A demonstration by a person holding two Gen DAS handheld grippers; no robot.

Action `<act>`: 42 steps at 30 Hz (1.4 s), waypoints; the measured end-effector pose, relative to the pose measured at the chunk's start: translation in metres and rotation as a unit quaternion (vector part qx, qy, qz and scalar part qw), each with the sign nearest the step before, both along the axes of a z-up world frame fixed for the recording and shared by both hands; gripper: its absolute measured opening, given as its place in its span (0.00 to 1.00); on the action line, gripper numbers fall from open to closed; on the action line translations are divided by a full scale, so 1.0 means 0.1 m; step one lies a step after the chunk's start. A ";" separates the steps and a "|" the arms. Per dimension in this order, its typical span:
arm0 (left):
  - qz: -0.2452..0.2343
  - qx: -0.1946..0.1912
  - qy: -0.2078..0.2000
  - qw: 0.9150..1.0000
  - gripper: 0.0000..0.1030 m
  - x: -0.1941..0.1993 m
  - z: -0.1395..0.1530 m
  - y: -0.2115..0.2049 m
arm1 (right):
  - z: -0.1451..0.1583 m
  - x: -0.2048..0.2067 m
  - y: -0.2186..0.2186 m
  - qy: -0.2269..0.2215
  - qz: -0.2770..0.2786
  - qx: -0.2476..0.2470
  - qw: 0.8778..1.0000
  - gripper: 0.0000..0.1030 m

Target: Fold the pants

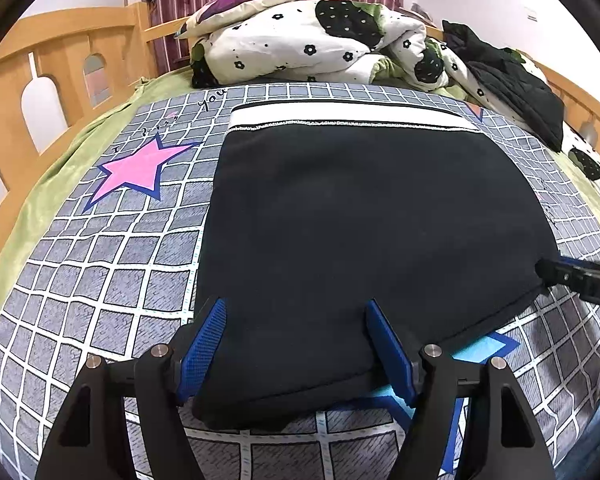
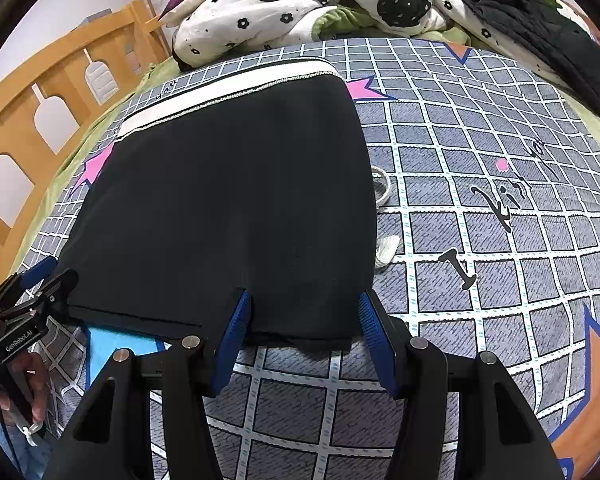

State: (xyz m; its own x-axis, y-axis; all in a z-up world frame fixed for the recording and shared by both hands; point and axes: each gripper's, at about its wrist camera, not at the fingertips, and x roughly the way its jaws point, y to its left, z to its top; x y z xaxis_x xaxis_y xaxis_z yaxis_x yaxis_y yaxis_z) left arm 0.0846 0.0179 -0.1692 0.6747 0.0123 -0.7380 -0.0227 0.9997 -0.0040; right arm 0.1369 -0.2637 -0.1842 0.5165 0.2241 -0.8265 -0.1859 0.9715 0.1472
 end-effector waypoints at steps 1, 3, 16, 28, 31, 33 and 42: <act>0.002 0.000 -0.001 1.000 0.70 -0.01 0.00 -0.01 | -0.02 0.00 -0.01 0.001 -0.005 0.000 1.000 0.58; 0.003 -0.001 -0.004 1.000 0.70 -0.02 -0.01 -0.01 | -0.05 0.00 -0.04 0.001 -0.020 0.014 1.000 0.58; -0.043 -0.075 -0.011 0.996 0.73 -0.12 0.34 0.46 | 0.24 -0.07 -0.02 -0.063 -0.006 -0.020 0.998 0.50; -0.077 -0.023 0.028 0.996 0.72 -0.53 -0.04 0.43 | 0.13 -0.05 -0.29 -0.040 -0.016 0.005 0.999 0.51; -0.055 -0.042 0.033 0.997 0.72 -0.40 -0.12 0.36 | 0.16 -0.07 -0.25 -0.046 -0.012 0.001 0.999 0.51; -0.023 -0.016 0.045 0.999 0.70 -0.26 -0.25 0.29 | 0.18 -0.09 -0.21 -0.052 -0.006 -0.004 0.999 0.51; 0.019 -0.097 0.022 0.995 0.25 -0.54 -0.28 0.61 | 0.15 -0.13 -0.14 -0.059 0.006 -0.032 0.998 0.51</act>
